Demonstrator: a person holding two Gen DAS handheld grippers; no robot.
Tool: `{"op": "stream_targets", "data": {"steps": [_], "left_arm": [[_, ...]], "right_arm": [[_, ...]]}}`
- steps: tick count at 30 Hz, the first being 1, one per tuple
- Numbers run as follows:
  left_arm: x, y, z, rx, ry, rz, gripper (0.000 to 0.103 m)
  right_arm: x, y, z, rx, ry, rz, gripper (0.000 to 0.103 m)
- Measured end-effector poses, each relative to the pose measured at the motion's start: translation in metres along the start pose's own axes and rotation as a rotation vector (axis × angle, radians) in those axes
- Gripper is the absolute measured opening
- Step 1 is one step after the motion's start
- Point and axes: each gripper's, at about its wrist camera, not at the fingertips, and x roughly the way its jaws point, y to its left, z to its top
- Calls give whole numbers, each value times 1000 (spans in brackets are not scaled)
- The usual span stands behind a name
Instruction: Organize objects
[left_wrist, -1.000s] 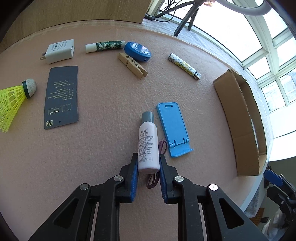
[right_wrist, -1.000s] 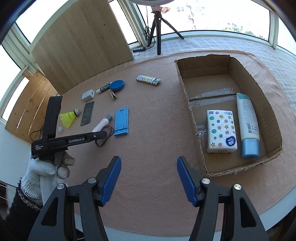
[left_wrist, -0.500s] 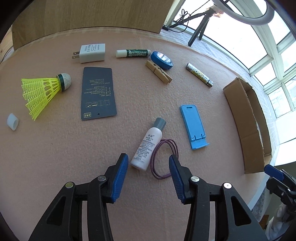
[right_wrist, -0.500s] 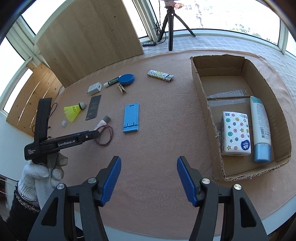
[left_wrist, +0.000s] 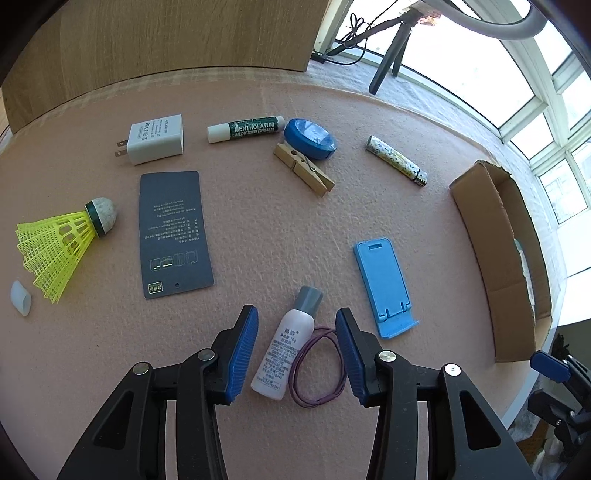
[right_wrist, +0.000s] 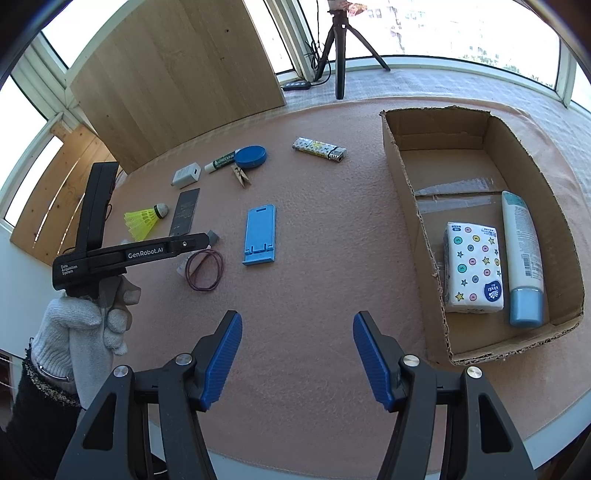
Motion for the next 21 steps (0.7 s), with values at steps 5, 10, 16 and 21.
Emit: {"op": "stream_targets", "data": {"steps": [5,10,16,21], "left_arm": [[10,3,5,10,22,32,42],[11,14,6,-7,15,54,40],[7,31,2,-19,0,83,39],[1,42,-3,-61,-8,82,43]], "right_arm": [[2,0,1,2,2,1,59],[5,0,4,2,8,2,59],[13,4,8,-8,21,7,59],[20,10,13,-23,29,6,59]]}}
